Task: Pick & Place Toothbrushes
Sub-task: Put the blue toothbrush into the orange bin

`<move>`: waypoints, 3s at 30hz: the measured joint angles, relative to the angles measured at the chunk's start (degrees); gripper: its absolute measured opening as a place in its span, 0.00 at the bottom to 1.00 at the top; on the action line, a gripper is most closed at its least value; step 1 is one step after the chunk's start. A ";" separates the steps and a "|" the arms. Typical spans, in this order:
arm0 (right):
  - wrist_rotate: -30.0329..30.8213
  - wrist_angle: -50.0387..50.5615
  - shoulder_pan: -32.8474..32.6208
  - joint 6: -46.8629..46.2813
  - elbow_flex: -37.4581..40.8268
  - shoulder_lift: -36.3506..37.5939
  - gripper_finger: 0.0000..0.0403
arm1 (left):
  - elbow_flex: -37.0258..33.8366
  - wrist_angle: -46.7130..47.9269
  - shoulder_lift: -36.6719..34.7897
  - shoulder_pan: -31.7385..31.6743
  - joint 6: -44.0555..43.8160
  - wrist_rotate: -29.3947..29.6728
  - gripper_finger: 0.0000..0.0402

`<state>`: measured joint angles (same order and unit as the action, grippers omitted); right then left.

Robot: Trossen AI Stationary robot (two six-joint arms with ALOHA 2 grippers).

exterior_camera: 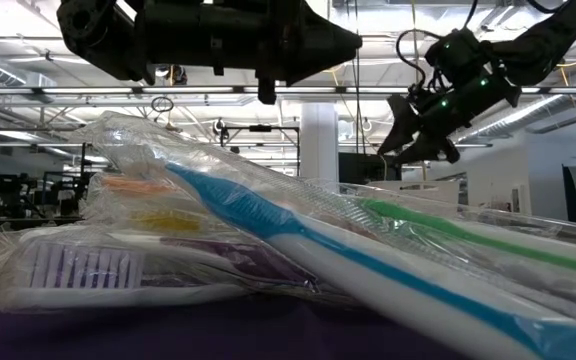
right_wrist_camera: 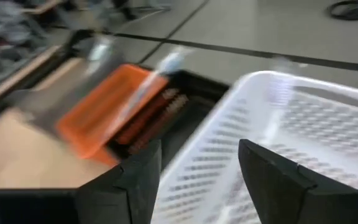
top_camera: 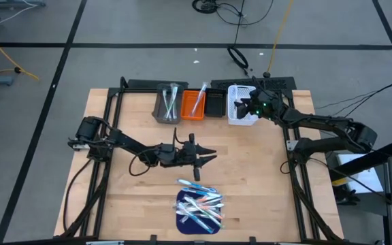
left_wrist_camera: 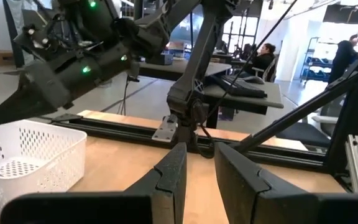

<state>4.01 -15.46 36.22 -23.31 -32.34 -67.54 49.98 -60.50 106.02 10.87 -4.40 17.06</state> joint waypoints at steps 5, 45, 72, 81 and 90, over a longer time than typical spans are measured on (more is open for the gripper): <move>-8.92 -0.42 -2.10 0.13 0.00 2.93 0.51 | 0.00 0.64 0.00 -0.02 0.02 0.02 0.20; -14.29 1.15 -31.45 0.66 0.00 6.55 0.50 | 0.04 56.17 -12.59 7.86 -5.21 -9.40 0.20; -14.27 1.13 -31.47 1.97 0.00 6.56 0.50 | -0.02 62.15 -4.74 9.35 -7.87 -7.96 0.46; -14.27 1.15 -31.47 1.99 0.00 6.56 0.50 | 0.02 62.57 -3.19 9.03 -7.92 -6.23 0.45; -14.29 1.24 -31.47 2.58 0.00 6.55 0.50 | 0.17 62.11 -2.29 9.07 -8.29 -7.92 0.22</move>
<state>-10.28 -14.21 4.75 -20.73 -32.34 -60.99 50.15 1.61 103.72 19.95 -12.70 9.14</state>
